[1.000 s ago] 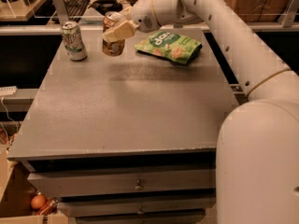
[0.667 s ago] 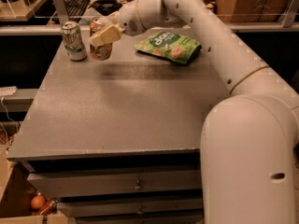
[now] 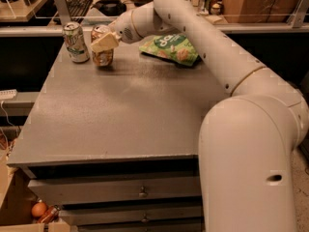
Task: Move orange can near 7up can
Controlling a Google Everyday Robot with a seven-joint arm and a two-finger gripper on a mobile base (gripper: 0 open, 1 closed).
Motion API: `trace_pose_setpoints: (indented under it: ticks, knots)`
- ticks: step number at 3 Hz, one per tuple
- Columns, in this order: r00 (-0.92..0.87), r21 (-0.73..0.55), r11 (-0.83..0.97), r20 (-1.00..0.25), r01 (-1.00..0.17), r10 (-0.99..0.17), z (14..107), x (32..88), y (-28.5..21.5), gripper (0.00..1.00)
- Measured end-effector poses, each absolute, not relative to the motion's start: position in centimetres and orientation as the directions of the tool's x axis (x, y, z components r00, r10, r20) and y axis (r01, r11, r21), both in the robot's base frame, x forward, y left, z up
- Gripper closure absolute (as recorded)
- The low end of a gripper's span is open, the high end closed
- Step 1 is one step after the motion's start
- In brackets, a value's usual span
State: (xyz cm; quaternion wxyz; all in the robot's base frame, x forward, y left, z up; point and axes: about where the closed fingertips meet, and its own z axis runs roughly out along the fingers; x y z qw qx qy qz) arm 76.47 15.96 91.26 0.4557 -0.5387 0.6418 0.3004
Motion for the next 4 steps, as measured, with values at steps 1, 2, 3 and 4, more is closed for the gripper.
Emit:
trace_pose_setpoints:
  ticks: [1,2,3,4]
  knots:
    - [-0.017,-0.116,0.306,-0.917,-0.945,-0.399,91.07,78.03,15.83,0.35]
    - [-0.021,-0.117,0.336,-0.924,-0.935,-0.381,91.1,78.74,16.06,0.13]
    - [-0.029,-0.108,0.344,-0.928,-0.933,-0.372,90.85,78.95,16.3,0.0]
    - [-0.03,-0.099,0.341,-0.934,-0.935,-0.355,91.26,78.43,15.33,0.0]
